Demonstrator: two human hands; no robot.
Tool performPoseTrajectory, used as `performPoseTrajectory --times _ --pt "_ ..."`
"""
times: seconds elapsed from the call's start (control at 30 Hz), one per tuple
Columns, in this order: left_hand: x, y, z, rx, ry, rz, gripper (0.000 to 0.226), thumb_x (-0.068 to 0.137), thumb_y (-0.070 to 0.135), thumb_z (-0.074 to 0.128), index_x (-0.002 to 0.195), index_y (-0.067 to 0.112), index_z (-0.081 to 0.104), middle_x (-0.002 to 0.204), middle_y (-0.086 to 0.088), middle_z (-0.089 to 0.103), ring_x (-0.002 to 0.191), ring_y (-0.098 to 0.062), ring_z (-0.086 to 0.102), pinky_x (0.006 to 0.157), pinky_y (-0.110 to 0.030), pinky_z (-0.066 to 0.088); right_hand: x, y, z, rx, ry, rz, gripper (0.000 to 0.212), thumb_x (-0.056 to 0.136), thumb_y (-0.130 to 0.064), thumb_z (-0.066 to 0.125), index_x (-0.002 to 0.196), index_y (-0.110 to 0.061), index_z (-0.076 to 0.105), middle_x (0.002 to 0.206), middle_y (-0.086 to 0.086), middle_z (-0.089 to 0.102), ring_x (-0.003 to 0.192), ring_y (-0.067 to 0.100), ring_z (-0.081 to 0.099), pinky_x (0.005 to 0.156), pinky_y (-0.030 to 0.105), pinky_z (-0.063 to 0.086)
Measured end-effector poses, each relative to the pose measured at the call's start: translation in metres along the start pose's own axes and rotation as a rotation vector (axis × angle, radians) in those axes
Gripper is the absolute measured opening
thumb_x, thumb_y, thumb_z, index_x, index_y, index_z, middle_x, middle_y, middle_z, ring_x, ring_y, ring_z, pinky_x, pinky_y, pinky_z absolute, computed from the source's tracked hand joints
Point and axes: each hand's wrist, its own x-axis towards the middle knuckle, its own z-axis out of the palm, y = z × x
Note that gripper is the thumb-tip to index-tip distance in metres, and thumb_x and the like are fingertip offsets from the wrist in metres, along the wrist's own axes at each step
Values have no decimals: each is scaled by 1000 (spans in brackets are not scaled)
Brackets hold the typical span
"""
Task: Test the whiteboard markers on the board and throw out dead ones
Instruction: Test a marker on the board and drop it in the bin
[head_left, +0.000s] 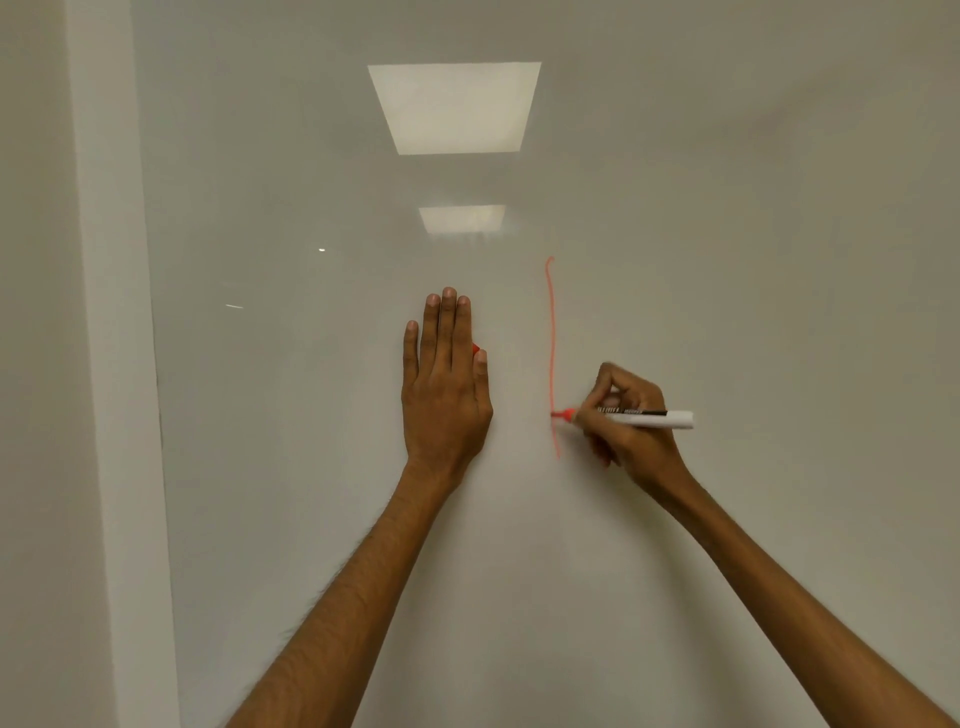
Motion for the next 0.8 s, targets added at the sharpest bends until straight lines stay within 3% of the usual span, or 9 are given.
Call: performPoseTrajectory --times 0.1,0.27,0.5,0.73,0.8 --pt "-1 1 -1 2 -3 -9 54 105 22 27 156 3 21 164 -11 19 153 -23 13 125 -42 10 25 -17 -5 76 128 -14 25 86 -5 72 77 -4 49 52 12 57 39 24 49 40 21 35" --pt "0 0 0 13 -9 -11 54 105 22 27 156 4 21 164 -11 19 153 -23 12 125 -43 11 76 -41 -9 91 208 -48 19 91 -8 67 83 -13 51 68 13 69 58 31 69 45 24 41" --pt "-1 0 0 5 11 -18 55 105 21 32 156 4 22 164 -10 19 153 -22 12 125 -42 11 96 -46 0 81 226 -77 20 92 -13 68 82 -14 51 68 10 70 61 31 71 45 24 44" --pt "-2 0 2 22 10 -13 55 104 22 32 155 4 23 164 -9 19 153 -21 12 125 -42 12 94 -37 6 50 280 -106 26 92 -11 68 76 -16 48 90 12 75 64 32 72 45 23 45" --pt "-2 0 2 30 9 -13 54 105 23 30 155 4 23 164 -10 19 153 -21 12 126 -41 11 93 -37 6 34 288 -105 28 92 -10 68 74 -15 47 87 12 75 63 31 71 44 24 44"
